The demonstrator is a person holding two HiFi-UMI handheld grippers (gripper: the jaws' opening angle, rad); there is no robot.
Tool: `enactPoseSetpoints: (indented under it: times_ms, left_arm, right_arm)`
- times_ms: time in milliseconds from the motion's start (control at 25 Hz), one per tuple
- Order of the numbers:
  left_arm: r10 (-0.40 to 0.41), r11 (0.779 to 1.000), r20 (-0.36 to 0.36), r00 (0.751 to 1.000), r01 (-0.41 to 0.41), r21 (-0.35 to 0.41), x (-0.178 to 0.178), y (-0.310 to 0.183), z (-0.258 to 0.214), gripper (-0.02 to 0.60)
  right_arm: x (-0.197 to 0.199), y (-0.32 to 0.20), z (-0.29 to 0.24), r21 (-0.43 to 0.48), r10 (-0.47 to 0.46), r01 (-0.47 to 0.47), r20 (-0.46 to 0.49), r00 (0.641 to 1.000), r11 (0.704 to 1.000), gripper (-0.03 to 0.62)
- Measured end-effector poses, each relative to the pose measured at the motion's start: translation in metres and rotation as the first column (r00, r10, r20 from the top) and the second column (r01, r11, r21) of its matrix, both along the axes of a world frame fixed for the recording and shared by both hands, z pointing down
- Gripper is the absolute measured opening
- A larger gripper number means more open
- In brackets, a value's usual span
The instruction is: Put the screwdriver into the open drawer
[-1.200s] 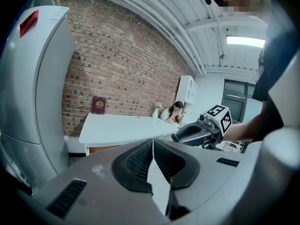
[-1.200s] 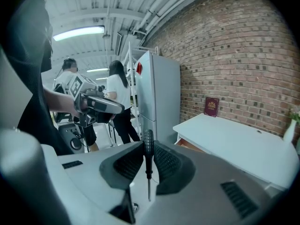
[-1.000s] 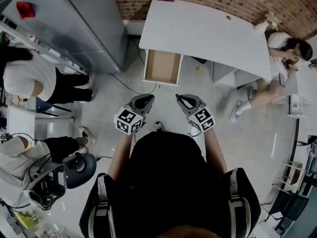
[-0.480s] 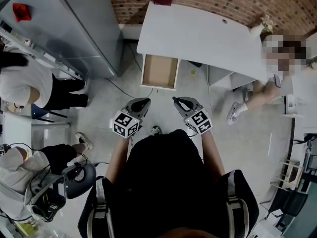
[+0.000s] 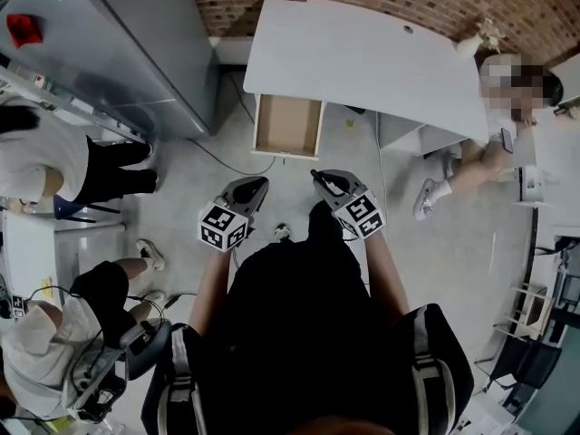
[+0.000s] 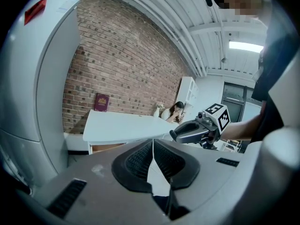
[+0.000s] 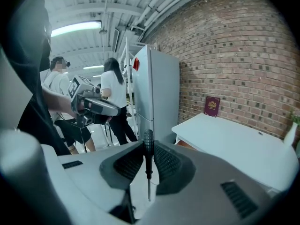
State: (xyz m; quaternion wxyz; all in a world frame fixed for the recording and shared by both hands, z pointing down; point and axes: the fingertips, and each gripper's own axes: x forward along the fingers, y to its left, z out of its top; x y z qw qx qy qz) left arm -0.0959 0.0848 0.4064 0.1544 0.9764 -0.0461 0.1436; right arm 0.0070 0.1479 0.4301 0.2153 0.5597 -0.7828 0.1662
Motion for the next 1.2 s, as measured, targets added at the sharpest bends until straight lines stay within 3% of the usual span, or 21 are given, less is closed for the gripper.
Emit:
enactPoseSetpoints:
  times_ms: [480, 640, 1200]
  left_arm:
    - [-0.076, 0.997, 0.036, 0.996, 0.077, -0.022, 0.025, -0.028, 0.009, 0.02]
    - [-0.092, 0.996, 0.074, 0.993, 0.093, -0.007, 0.037, -0.04, 0.018, 0.02]
    - [-0.168, 0.98, 0.13, 0.977, 0.179, -0.087, 0.064, -0.071, 0.045, 0.02]
  right_arm:
    - [0.025, -0.037, 0.02, -0.042, -0.101, 0.102, 0.017, 0.995, 0.994, 0.123]
    - [0.039, -0.05, 0.034, -0.078, -0.151, 0.151, 0.001, 0.988, 0.985, 0.123]
    - [0.072, -0.09, 0.083, -0.182, -0.288, 0.29, 0.04, 0.957, 0.939, 0.123]
